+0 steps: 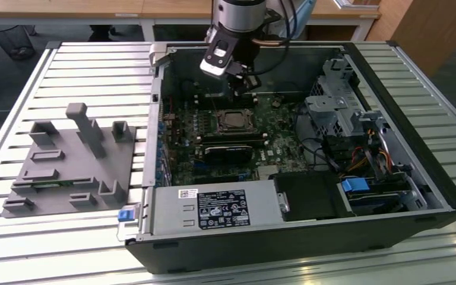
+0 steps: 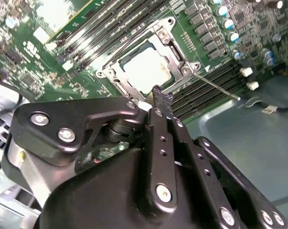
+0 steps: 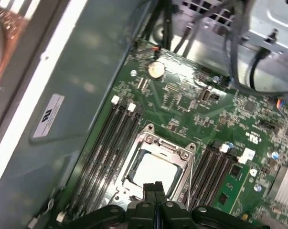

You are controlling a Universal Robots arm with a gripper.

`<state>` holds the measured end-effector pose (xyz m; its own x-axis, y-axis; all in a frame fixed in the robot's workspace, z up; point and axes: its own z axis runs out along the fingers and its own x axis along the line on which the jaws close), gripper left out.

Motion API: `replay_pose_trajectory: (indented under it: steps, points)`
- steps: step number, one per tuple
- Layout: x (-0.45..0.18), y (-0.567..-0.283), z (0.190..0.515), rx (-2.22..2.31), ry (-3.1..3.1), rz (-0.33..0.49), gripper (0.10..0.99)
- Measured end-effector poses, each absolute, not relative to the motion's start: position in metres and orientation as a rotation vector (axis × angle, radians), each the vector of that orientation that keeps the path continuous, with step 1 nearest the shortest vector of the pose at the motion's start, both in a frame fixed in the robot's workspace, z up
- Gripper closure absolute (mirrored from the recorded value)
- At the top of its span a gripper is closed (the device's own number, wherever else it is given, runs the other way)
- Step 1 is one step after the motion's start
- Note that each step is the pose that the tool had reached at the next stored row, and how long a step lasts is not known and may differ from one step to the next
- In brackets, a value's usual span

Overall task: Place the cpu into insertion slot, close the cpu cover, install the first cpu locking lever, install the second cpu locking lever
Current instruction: 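Install the first cpu locking lever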

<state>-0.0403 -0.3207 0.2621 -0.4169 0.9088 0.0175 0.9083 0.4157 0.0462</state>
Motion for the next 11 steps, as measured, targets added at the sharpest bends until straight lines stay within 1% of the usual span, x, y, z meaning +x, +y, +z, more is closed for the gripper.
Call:
replay_pose_trajectory:
  steps: [11]
  points:
    - [-0.0403, -0.3206, 0.262, 1.486, 2.759, 0.077, 0.98]
